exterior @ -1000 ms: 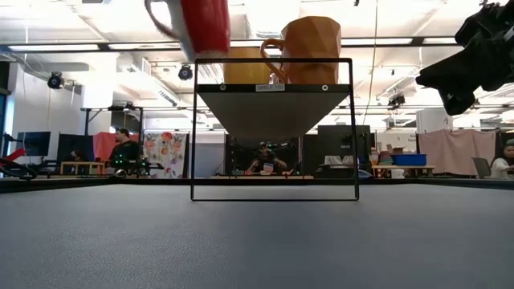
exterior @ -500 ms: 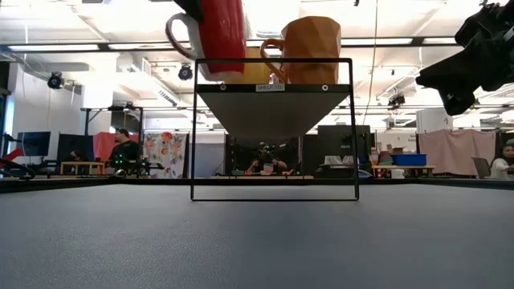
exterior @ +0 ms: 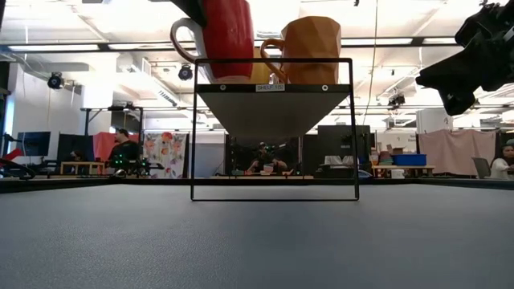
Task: Place coffee mugs
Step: Put the red mug on the shelf
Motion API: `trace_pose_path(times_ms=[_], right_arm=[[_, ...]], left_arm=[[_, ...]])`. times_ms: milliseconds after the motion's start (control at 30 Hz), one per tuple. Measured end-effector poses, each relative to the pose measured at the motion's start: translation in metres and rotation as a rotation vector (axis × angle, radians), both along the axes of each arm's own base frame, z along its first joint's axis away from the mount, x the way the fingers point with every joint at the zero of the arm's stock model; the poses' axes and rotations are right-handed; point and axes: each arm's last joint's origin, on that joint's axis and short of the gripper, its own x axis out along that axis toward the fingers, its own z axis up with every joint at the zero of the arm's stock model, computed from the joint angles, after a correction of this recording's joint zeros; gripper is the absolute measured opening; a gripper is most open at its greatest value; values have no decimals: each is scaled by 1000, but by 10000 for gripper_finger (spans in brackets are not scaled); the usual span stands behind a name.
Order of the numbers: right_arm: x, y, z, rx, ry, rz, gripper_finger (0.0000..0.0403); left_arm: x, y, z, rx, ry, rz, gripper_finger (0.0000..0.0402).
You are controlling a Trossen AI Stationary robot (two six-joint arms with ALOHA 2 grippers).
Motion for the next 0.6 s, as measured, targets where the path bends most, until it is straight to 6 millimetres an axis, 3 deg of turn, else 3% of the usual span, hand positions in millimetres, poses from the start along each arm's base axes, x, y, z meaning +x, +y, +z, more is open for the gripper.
trace_pose_path(times_ms=[600], right_arm=[[0, 0, 0, 0, 0, 0, 57]], left_arm=[[4, 4, 2, 36, -53, -80, 15]])
